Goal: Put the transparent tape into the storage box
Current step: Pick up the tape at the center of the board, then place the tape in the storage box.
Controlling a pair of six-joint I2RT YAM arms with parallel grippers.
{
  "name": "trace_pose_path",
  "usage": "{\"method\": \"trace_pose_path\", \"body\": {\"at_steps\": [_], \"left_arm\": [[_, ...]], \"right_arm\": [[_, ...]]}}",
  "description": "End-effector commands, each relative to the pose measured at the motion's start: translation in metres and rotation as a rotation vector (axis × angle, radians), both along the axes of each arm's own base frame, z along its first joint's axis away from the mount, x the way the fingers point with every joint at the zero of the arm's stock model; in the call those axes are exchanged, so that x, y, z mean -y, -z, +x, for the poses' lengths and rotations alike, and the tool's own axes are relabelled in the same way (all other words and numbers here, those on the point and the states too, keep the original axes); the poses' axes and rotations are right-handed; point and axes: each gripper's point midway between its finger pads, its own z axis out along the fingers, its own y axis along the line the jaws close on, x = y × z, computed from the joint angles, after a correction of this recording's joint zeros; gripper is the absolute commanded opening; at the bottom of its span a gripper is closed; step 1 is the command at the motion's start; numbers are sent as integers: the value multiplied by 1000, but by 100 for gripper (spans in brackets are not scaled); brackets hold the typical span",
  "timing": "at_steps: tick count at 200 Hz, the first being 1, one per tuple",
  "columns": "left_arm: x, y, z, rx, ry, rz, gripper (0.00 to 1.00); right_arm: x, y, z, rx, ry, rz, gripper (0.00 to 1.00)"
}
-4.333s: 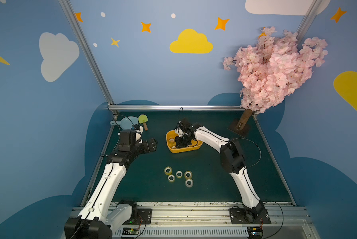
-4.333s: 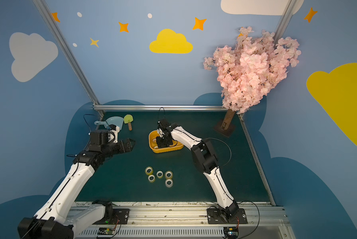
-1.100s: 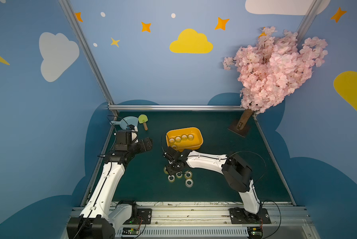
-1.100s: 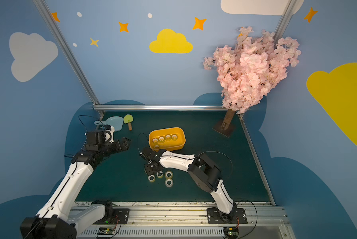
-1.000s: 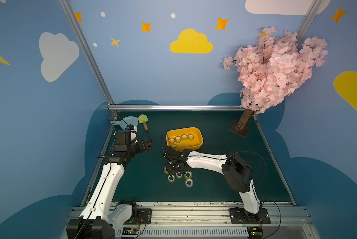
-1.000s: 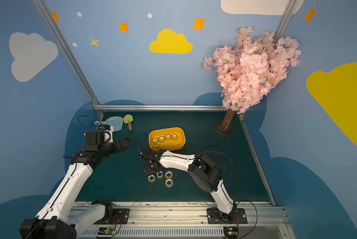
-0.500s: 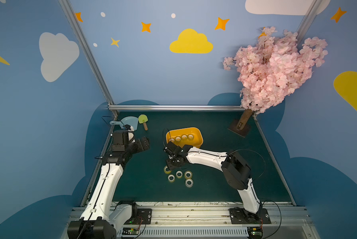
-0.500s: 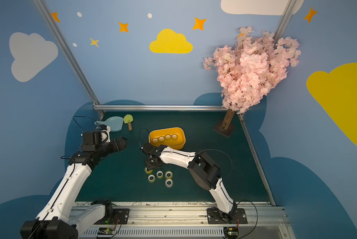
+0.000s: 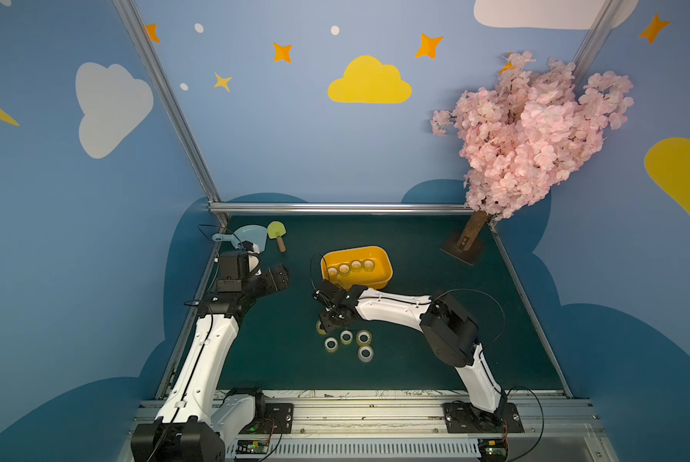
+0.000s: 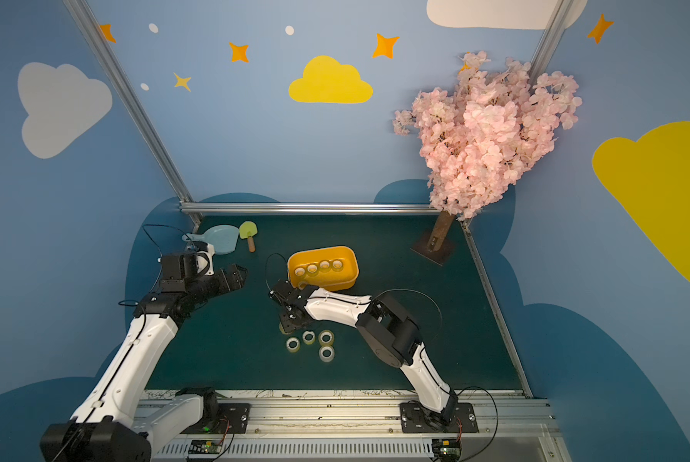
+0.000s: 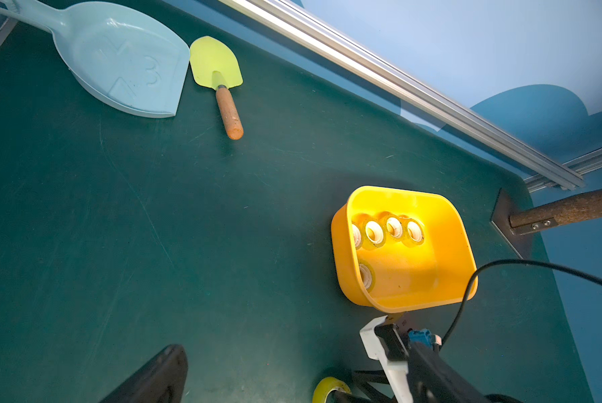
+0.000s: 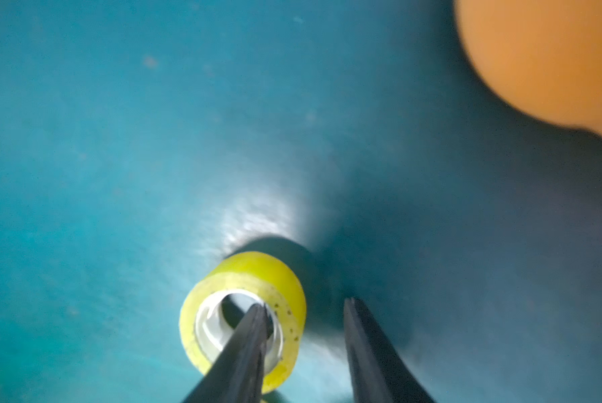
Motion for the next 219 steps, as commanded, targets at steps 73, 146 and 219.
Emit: {"method": "trace_pose_path", "body": {"at_steps": [73,146,219], "left_arm": [[4,-2,-3,19,13,-9,100],[8,-3,-4,21,32,-5,100],[16,-6,-4,29,55,-22,100]], "right_arm": [[64,-76,8,71,36,76,1],[82,-136,80,210,94,147,0],[67,-77,146,35,108,69,1]]}}
